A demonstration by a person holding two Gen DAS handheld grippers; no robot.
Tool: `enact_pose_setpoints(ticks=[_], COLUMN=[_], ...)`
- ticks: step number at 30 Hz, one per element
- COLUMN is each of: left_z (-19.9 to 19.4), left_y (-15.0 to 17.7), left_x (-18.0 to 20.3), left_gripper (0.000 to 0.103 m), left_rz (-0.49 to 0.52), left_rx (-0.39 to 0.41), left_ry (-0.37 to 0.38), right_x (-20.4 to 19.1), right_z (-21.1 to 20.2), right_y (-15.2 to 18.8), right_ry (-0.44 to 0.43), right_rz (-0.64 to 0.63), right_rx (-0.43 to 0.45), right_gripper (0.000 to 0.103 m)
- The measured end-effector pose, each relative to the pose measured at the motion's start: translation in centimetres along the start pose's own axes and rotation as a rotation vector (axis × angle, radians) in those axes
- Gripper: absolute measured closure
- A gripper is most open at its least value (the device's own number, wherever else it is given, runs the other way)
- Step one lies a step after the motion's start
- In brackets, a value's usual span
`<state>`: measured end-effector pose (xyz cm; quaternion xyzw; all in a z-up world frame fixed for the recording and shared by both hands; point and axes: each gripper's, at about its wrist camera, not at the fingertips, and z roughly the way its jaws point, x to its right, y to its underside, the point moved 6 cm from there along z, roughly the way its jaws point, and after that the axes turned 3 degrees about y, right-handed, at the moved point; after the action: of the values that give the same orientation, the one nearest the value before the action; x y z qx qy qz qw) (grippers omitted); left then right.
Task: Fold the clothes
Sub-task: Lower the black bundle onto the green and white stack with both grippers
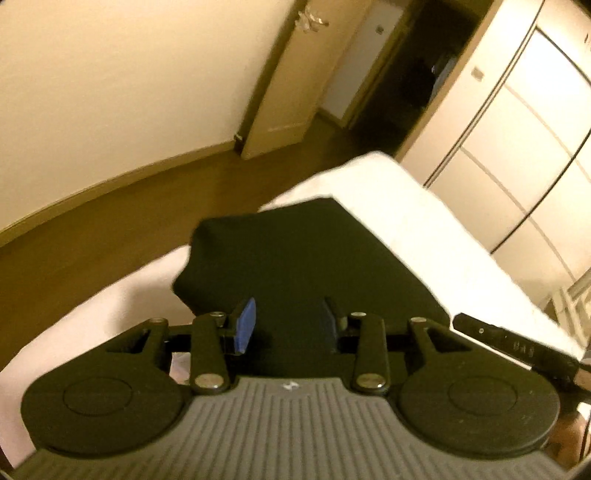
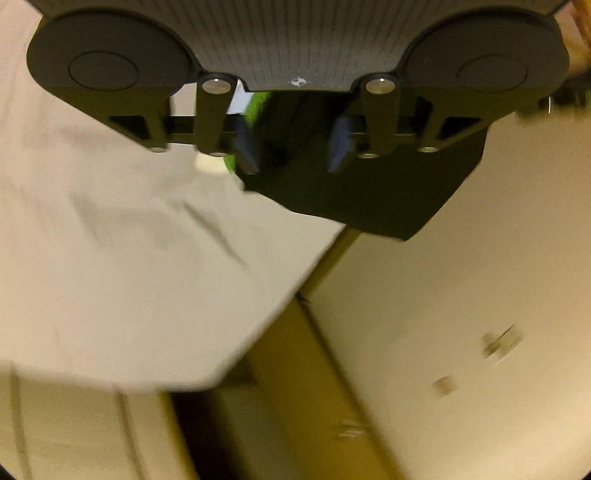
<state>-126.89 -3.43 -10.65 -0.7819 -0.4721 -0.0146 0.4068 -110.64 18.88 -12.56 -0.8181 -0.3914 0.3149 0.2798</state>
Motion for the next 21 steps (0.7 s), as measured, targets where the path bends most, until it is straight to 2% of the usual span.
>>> enact_pose_setpoints(ticks=[3, 5, 9, 14, 16, 18, 19, 21], left_z=[2.3, 3.2, 2.3, 0.3, 1.3, 1.7, 1.3, -0.2], left_y=[0.9, 1.4, 1.2, 2.0, 3.3, 3.9, 3.8, 3.4], left_x=[0.0, 0.0, 0.6, 2.1, 2.0, 1.9, 2.2, 3.2], left_gripper=[0.073, 0.077, 0.078, 0.075, 0.074, 0.073, 0.073, 0.069], left_rz=[0.039, 0.085, 0.117, 0.133, 0.142, 0.122, 0.113, 0.109], left_rx=[-0.071, -0.096, -0.103, -0.096, -0.137, -0.16, -0.16, -0.144], left_ry=[-0.042, -0.076, -0.102, -0.088, -0.125, -0.157, -0.167, -0.179], right_x=[-2.5, -2.3, -2.1, -2.2, -2.8, -3.5, -3.6, -4.2], right_z=[1.3, 3.9, 3.9, 0.3, -0.7, 0.1, 0.8, 0.3], right_y=[1.4, 3.2, 2.9, 1.5, 2.3, 3.9, 4.6, 4.7], right_ry=[0.004, 0.026, 0.018, -0.015, -0.044, -0.053, -0.033, -0.009], right_rz=[-0.217, -0.262, -0.224, -0.118, -0.139, -0.193, -0.22, -0.246], right_rx=[-0.002, -0.129, -0.154, -0.124, -0.13, -0.205, -0.242, -0.257], right_gripper=[0.065, 0.068, 0.066, 0.064, 0.06, 0.051, 0.051, 0.051])
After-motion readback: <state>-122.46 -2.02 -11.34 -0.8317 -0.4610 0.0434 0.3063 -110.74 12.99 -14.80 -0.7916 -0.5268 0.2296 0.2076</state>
